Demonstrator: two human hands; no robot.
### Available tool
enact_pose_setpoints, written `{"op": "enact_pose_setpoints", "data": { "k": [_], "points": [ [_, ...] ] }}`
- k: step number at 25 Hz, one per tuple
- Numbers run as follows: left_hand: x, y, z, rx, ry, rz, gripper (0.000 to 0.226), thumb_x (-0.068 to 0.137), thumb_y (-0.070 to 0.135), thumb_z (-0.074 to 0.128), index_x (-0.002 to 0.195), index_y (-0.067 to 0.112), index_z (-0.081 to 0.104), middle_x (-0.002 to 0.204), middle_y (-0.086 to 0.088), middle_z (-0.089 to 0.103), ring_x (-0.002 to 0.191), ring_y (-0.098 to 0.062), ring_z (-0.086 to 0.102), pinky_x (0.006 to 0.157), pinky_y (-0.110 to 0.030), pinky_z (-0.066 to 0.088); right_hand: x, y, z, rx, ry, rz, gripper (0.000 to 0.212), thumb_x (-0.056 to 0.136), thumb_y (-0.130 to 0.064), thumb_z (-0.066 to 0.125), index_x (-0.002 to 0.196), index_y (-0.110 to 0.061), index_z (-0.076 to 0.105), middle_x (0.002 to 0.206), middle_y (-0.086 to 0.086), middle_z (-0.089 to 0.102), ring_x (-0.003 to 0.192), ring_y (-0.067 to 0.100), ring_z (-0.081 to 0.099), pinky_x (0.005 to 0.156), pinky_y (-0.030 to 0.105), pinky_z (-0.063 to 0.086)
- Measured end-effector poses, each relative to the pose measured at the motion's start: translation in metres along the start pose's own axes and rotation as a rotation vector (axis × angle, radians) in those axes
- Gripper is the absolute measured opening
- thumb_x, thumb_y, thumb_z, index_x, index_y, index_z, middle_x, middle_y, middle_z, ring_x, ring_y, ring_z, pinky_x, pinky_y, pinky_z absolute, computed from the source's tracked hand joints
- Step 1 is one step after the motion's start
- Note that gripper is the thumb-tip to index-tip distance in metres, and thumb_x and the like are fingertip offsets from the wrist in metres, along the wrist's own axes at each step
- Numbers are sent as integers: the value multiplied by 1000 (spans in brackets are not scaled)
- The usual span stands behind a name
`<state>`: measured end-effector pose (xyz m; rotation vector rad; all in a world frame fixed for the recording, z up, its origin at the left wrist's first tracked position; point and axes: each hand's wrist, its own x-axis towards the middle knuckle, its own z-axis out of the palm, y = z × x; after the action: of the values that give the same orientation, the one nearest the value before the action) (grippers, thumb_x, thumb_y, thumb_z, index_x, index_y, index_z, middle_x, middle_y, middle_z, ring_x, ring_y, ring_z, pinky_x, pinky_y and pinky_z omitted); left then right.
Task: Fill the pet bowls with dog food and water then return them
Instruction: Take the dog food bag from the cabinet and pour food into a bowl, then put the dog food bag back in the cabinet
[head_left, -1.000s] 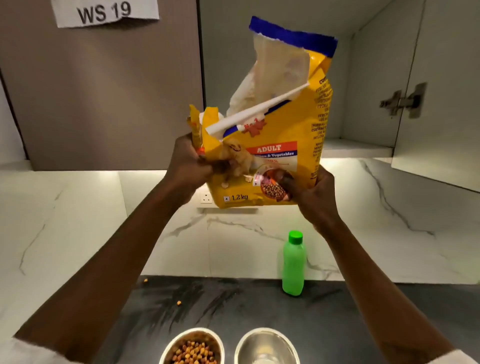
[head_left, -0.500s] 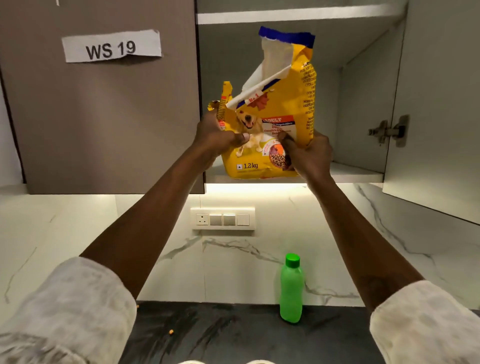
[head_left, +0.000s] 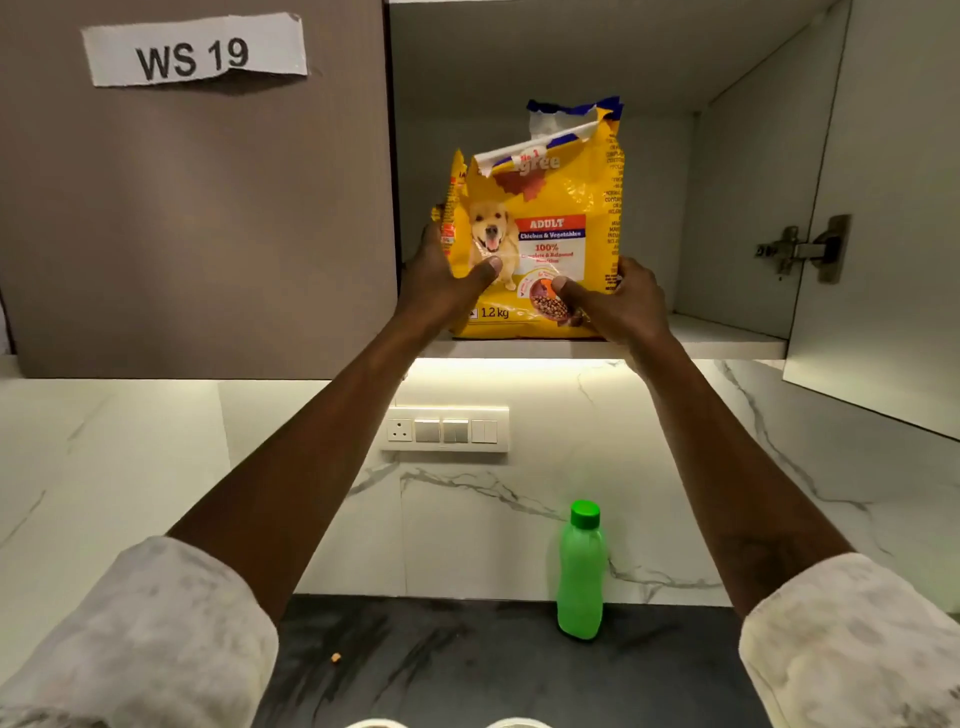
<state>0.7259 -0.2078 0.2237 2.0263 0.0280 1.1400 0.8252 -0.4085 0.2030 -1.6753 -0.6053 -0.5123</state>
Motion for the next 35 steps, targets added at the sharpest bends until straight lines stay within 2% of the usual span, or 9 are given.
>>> {"op": "enact_pose_setpoints", "data": {
  "k": [4, 8, 14, 17, 21, 24, 26, 31, 35],
  "points": [
    [-22, -14, 1, 19, -64, 3, 93, 80, 59, 82, 154, 25, 37, 148, 1, 59, 126, -22, 62, 104, -44, 55, -1, 0, -9, -12, -115, 18, 64, 69, -51, 92, 120, -26, 63, 113, -7, 75, 91, 12, 75, 86, 38, 64],
    [-21, -16, -6, 65, -141, 44, 102, 74, 55, 88, 156, 25, 35, 152, 1, 56, 132, -24, 58, 107, -46, 53, -3, 0, -16, 26, -186, 12, 88, 56, -47, 99, 132, -24, 61, 122, -5, 74, 105, 16, 73, 92, 43, 62],
    [-19, -18, -1, 90, -93, 51, 94, 80, 47, 87, 156, 21, 37, 148, -1, 60, 131, -26, 61, 105, -41, 54, -7, -3, -14, 14, -188, -19, 94, 46, -56, 95, 129, -26, 63, 119, -6, 75, 104, 14, 74, 95, 45, 62],
    [-33, -24, 0, 147, -24, 105, 100, 82, 56, 81, 159, 16, 33, 148, -4, 61, 128, -27, 64, 104, -43, 56, -14, -2, -12, -110, -126, -56, 95, 53, -62, 93, 134, -24, 60, 127, -5, 73, 108, 14, 72, 94, 41, 61],
    [-86, -44, 3, 206, 95, 218, 90, 90, 38, 81, 159, 5, 33, 152, -13, 55, 136, -28, 55, 110, -36, 43, -55, 13, -1, -169, 88, -238, 87, 69, -50, 93, 139, -16, 55, 130, -9, 67, 109, 3, 63, 87, 12, 53],
    [-124, -75, -4, 235, 108, 307, 81, 90, 24, 81, 156, 4, 40, 157, -12, 52, 140, -27, 54, 116, -34, 43, -95, 32, 22, -94, 258, -306, 82, 76, -42, 89, 145, -12, 55, 139, -3, 65, 125, 8, 61, 109, 28, 50],
    [-145, -96, -10, 251, 65, 316, 76, 90, 20, 81, 155, 6, 44, 158, -9, 50, 142, -24, 51, 118, -31, 42, -121, 42, 47, -30, 277, -322, 76, 80, -37, 87, 144, -12, 56, 141, -7, 61, 131, 5, 57, 113, 32, 48],
    [-197, -153, -34, 333, -41, 176, 70, 84, 17, 85, 146, 10, 53, 155, -8, 53, 138, -22, 54, 115, -15, 37, -188, 70, 117, 33, 86, -252, 57, 83, -28, 85, 135, -16, 64, 135, -5, 67, 126, 10, 63, 109, 27, 50],
    [-243, -230, -79, 429, -91, -83, 63, 83, 19, 85, 141, 9, 60, 147, -11, 61, 135, -25, 59, 114, -22, 38, -240, 106, 182, -39, -211, -105, 50, 81, -22, 86, 128, -20, 69, 123, -5, 72, 108, 9, 69, 95, 23, 56]
  ]
}}
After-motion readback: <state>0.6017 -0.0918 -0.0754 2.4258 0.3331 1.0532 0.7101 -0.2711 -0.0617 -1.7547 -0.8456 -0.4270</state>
